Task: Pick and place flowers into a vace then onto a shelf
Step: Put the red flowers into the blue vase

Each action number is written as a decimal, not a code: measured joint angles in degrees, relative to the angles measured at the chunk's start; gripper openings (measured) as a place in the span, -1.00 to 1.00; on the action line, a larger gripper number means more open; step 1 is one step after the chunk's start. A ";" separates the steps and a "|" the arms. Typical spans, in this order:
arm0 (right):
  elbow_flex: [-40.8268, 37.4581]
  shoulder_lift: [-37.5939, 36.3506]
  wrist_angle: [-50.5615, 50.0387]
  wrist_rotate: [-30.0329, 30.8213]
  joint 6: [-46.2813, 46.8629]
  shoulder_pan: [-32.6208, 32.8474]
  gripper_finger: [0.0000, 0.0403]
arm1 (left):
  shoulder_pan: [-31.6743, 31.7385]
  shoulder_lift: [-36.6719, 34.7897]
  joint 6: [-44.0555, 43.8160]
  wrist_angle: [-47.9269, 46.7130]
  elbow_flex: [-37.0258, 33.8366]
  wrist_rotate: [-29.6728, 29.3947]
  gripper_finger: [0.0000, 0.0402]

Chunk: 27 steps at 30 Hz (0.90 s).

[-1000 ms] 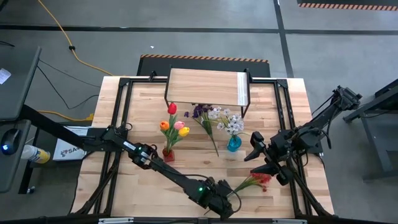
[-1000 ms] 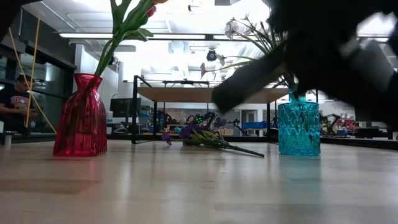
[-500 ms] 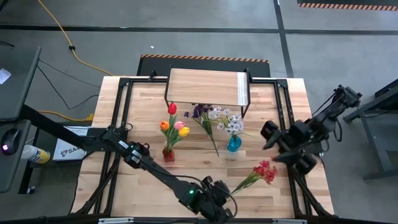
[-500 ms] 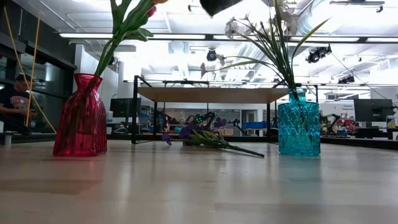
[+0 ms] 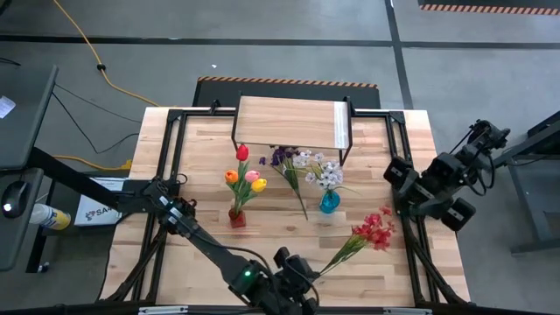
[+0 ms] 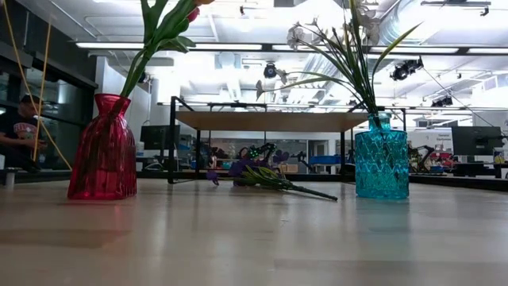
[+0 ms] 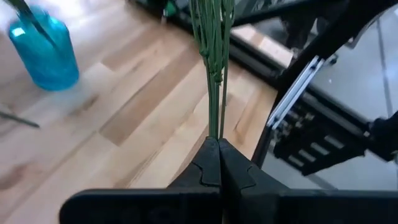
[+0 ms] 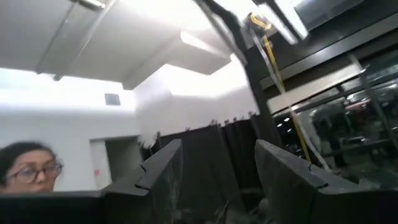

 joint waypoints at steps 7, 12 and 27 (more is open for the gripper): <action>0.00 0.11 -4.11 -2.65 1.72 -0.01 -0.04 | -1.82 -5.20 3.29 -0.96 0.04 -6.74 -0.90; 0.00 -0.55 -3.99 -4.32 1.55 0.00 -0.04 | -2.85 -7.98 4.26 -4.98 0.04 -11.11 -0.90; 0.00 -2.98 -11.06 -1.76 -3.47 0.00 -0.04 | -3.13 -13.07 6.32 -13.12 0.04 -23.93 -0.90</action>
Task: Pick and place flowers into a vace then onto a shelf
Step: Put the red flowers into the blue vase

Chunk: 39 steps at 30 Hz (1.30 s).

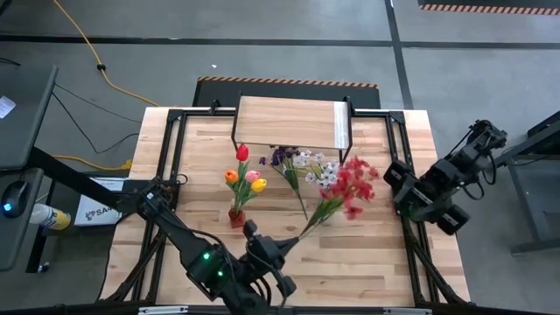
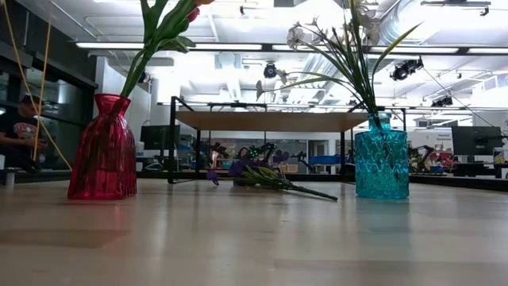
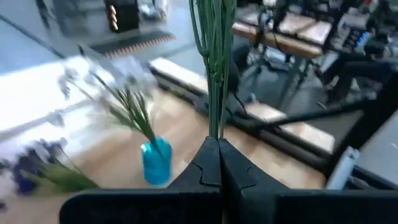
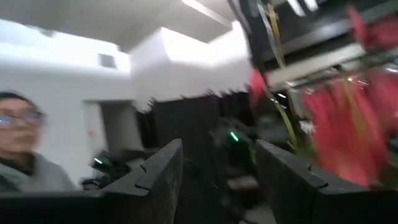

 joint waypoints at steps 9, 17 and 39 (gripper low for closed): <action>0.00 6.86 -5.91 13.40 -0.38 -0.58 -0.04 | 1.45 -2.39 19.17 15.74 -0.06 -3.82 -0.90; -0.06 15.63 1.39 9.93 0.19 -3.85 -0.04 | 4.12 -2.81 34.90 30.19 0.00 -3.15 -0.90; 0.00 18.74 11.84 -1.26 1.30 -12.41 -0.04 | 6.47 -2.73 35.44 32.51 -0.09 3.93 -0.90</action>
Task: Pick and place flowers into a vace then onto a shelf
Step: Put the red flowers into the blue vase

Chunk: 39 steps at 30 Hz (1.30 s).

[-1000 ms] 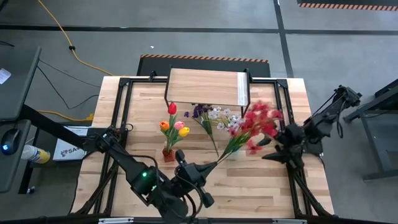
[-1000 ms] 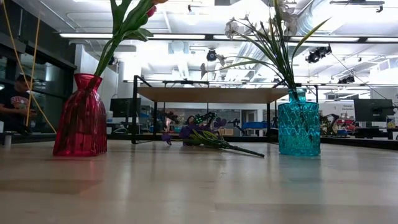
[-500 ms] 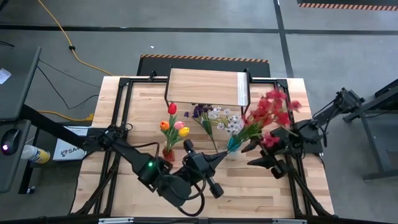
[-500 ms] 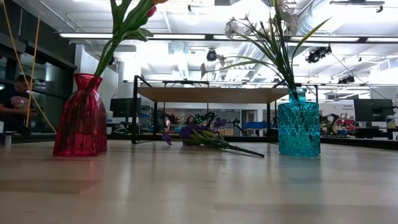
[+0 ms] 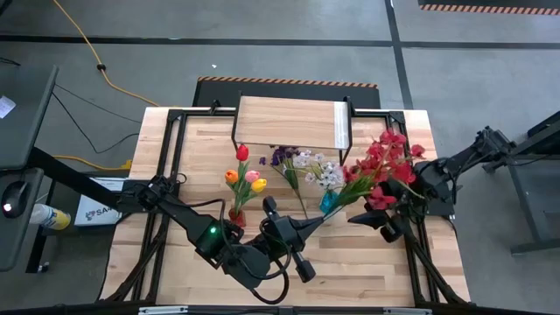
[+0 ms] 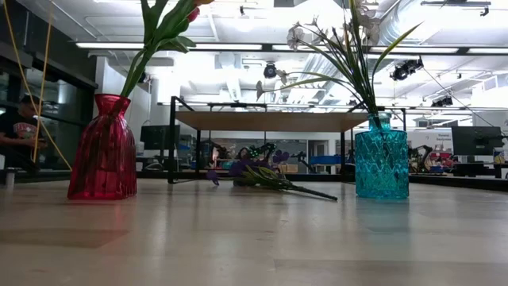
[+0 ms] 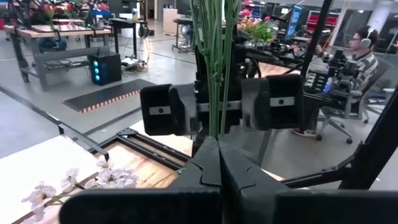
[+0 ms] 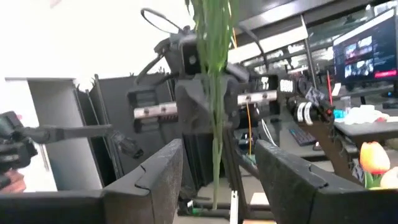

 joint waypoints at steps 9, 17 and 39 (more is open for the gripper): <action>0.00 -0.02 1.50 -0.76 0.01 -2.48 -0.04 | 0.35 0.07 -0.44 0.02 -0.02 0.33 -0.90; 0.00 -0.02 2.04 -1.59 0.30 -3.01 -0.04 | 2.94 1.66 -0.95 0.24 -0.15 3.44 -0.90; 0.00 -0.02 2.19 0.19 -1.07 -3.01 -0.06 | 6.54 3.76 -3.06 2.52 -0.07 11.74 -0.90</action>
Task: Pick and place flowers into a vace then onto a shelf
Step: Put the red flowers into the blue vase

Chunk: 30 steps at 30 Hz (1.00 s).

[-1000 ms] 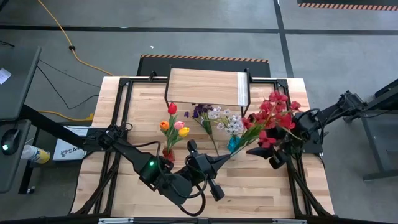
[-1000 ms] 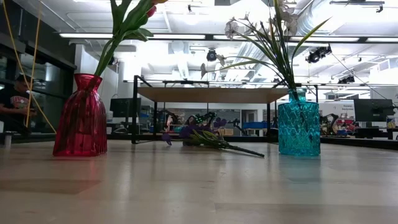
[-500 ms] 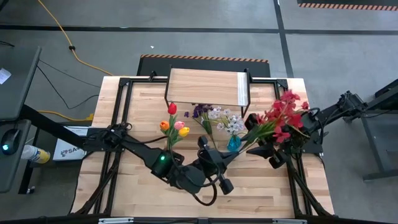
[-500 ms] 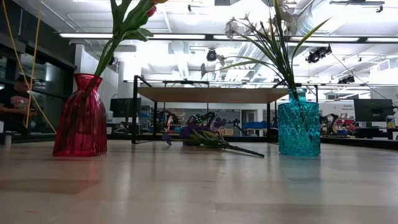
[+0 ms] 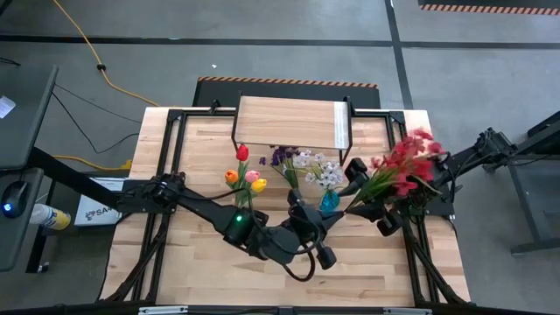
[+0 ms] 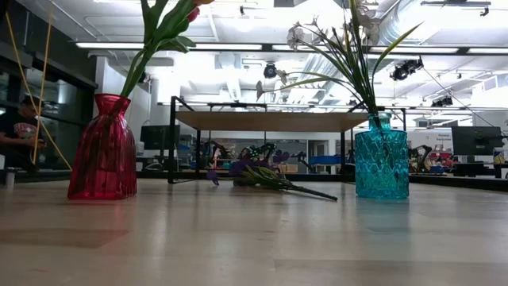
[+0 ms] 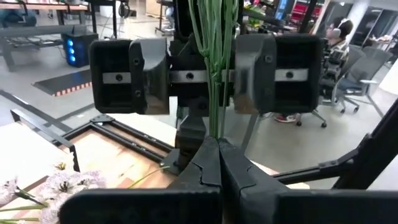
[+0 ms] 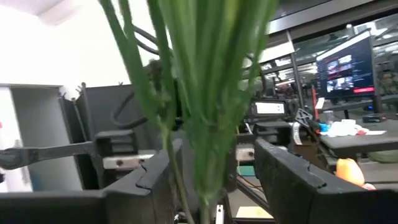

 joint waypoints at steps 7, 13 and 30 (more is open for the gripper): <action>0.00 0.00 -0.20 0.34 -0.07 0.00 -0.46 | -0.19 -0.09 -0.14 0.04 0.02 -0.63 -0.90; 0.00 -0.03 -0.16 -0.11 -2.58 0.04 -0.95 | -0.15 -0.09 -0.96 -0.57 0.02 -0.57 -0.90; 0.00 -8.96 -9.45 6.60 -7.13 -0.03 -0.99 | -1.26 -0.28 -1.48 -3.89 0.04 9.70 -0.33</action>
